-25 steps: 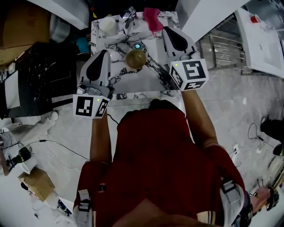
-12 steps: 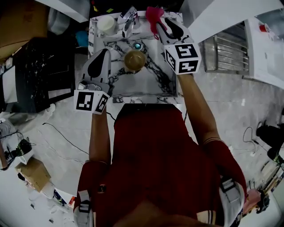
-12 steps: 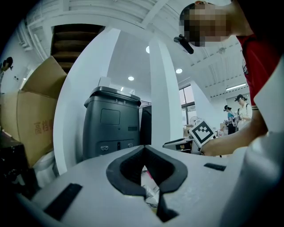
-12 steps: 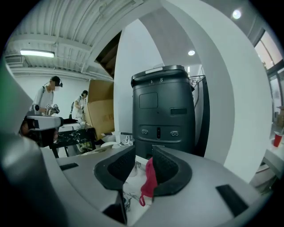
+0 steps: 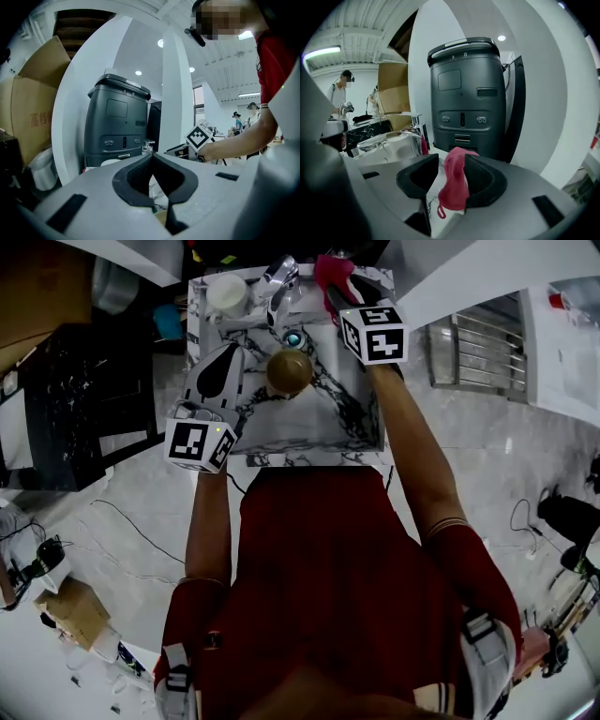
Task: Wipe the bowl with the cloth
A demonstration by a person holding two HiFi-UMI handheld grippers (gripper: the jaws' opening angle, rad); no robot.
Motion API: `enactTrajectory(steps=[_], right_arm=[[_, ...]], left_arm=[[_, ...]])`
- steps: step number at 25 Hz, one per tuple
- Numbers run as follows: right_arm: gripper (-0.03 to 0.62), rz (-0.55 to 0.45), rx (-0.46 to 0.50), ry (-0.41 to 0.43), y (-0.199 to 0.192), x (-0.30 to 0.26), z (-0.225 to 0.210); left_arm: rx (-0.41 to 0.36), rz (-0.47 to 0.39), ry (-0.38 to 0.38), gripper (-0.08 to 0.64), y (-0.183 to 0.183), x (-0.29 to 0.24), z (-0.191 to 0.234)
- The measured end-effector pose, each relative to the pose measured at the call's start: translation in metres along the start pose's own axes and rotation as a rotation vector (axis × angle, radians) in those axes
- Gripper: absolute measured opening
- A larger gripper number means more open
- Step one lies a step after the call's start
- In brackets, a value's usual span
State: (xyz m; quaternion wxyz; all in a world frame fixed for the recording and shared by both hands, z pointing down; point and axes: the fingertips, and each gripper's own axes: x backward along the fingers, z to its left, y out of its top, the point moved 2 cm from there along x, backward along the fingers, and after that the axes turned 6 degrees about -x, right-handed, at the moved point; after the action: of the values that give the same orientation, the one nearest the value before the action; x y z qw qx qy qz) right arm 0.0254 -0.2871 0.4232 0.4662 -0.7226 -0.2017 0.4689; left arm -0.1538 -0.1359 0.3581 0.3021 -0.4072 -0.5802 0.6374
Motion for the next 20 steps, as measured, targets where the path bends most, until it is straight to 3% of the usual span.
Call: enactTrajectory(steps=[15, 20], right_arm=[[0.174, 0.138, -0.027, -0.057, -0.027, -0.045, -0.013], [0.091, 0.145, -0.028, -0.069, -0.032, -0.048, -0.015]], left_arm=[[0.05, 0.112, -0.056, 0.006, -0.047, -0.027, 0.011], [0.055, 0.14, -0.064, 0.006, -0.059, -0.029, 0.012]])
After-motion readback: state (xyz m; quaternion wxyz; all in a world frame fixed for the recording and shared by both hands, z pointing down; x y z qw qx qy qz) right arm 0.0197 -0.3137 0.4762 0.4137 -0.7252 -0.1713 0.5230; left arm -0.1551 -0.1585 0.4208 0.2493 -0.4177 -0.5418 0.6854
